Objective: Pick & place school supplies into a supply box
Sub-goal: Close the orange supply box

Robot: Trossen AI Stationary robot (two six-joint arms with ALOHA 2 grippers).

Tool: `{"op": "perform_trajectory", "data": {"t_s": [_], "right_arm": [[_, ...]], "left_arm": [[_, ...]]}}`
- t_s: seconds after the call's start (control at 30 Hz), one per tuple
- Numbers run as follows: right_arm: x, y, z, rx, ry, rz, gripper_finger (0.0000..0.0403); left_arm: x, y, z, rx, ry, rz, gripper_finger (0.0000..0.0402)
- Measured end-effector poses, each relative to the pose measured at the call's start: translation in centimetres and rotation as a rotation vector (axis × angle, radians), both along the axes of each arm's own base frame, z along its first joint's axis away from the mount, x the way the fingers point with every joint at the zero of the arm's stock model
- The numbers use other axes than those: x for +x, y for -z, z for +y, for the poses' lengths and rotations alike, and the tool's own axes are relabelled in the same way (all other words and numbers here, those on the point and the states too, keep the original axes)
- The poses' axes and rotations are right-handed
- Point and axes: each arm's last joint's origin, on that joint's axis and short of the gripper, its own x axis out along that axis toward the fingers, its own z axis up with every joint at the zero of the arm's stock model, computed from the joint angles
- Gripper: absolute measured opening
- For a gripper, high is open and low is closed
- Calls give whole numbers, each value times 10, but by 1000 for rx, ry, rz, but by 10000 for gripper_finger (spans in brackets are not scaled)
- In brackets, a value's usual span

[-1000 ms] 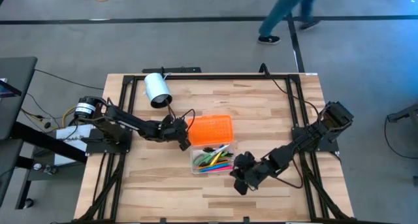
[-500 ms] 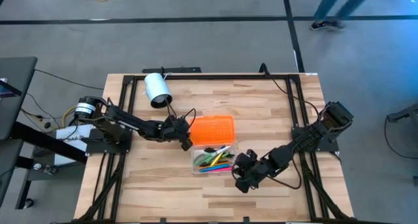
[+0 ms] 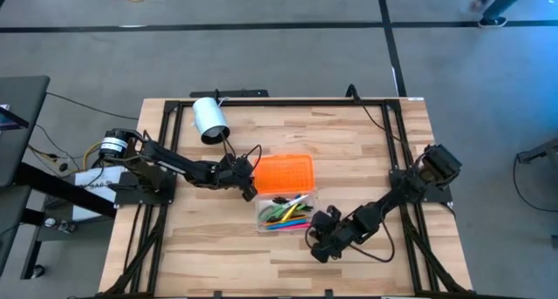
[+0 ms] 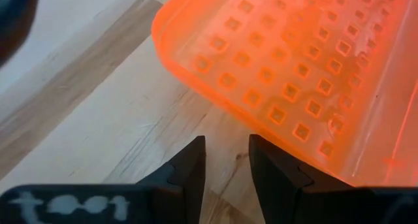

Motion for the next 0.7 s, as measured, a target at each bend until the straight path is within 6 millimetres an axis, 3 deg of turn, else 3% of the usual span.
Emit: {"op": "perform_trajectory", "data": {"t_s": [0.7], "right_arm": [[-10,6,-14,-81,187,104,0]], "left_arm": [[6,-3,-5,-58,148,-41,107]]}}
